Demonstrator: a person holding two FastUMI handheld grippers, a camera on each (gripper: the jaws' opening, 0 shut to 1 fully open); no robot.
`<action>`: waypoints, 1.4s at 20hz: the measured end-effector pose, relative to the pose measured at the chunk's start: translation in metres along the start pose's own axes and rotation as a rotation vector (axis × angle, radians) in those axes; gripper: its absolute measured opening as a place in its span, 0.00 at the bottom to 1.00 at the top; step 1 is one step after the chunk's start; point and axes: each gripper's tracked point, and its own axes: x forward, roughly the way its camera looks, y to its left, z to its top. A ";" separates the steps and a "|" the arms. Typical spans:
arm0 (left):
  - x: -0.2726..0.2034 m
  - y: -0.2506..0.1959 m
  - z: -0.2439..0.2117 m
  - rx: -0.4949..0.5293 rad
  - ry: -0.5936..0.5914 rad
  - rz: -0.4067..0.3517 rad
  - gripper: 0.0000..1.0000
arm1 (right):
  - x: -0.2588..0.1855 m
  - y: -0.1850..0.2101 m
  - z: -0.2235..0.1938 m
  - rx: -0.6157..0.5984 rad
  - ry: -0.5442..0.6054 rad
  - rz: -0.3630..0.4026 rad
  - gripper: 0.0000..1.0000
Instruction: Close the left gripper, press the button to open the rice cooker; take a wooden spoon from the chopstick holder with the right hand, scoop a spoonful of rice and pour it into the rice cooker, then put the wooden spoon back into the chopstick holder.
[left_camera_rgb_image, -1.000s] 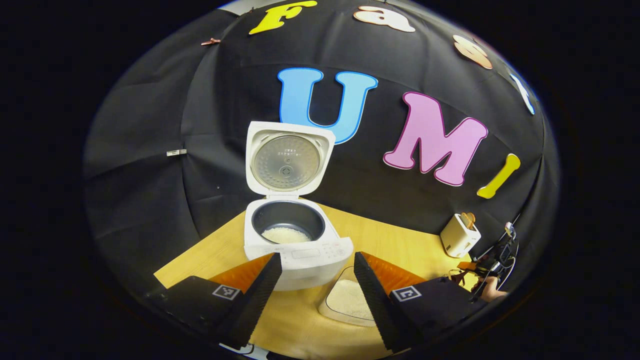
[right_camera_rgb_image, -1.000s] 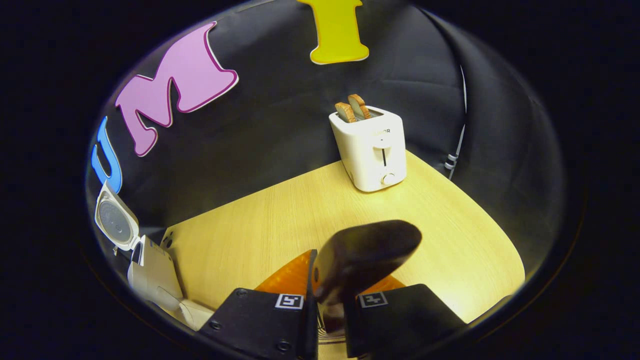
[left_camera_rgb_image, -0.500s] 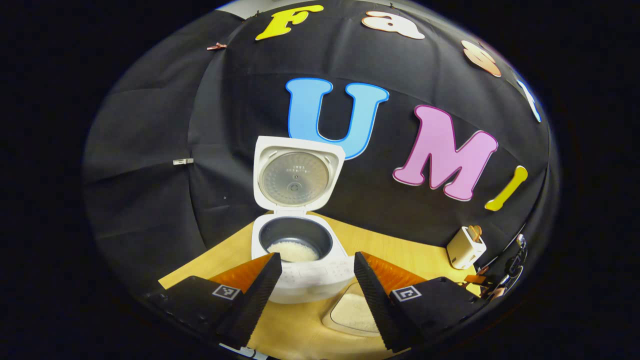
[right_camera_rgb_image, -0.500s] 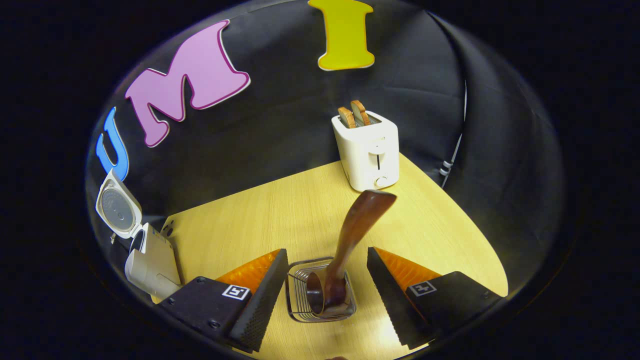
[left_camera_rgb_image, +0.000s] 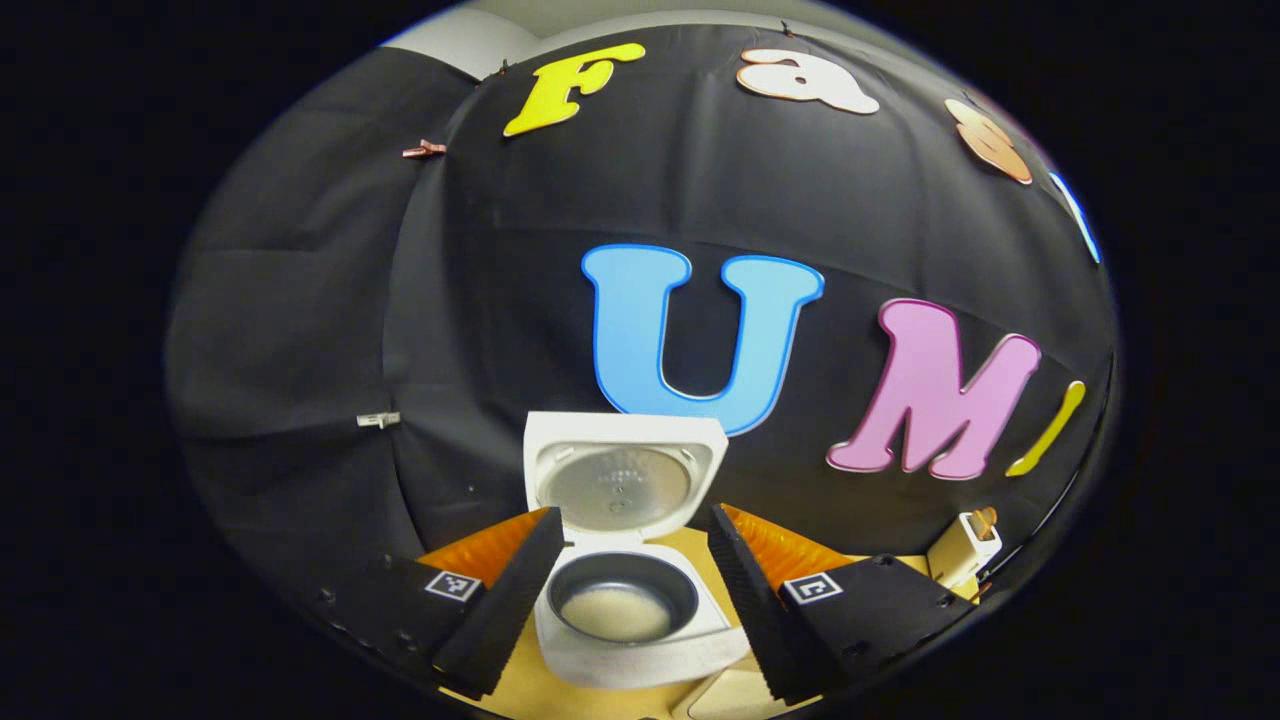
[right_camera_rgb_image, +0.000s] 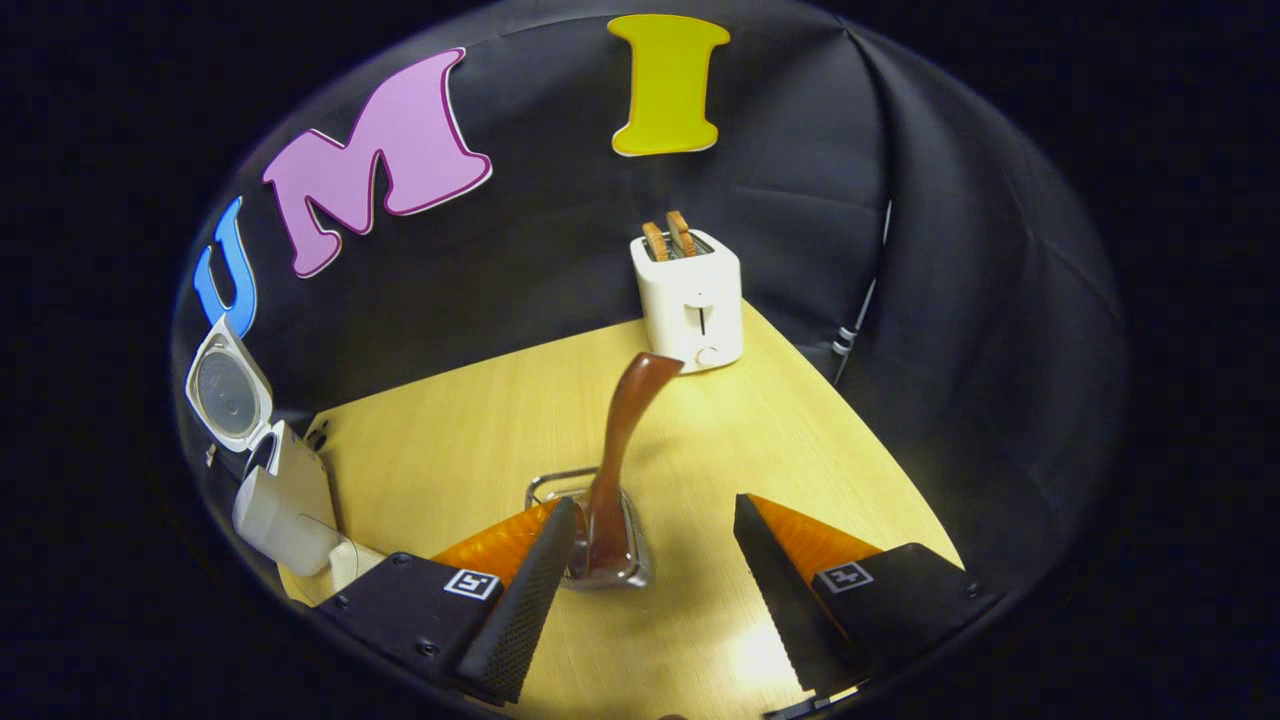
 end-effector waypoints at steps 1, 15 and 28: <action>0.008 0.005 0.007 0.009 -0.003 0.020 0.94 | -0.007 -0.002 -0.006 0.003 0.006 -0.005 0.99; 0.186 0.004 0.082 0.048 -0.107 -0.066 0.93 | -0.101 0.015 -0.072 -0.051 0.140 -0.134 0.99; 0.252 0.011 0.024 0.022 0.118 -0.103 0.93 | -0.105 0.053 -0.074 -0.071 0.127 -0.096 0.99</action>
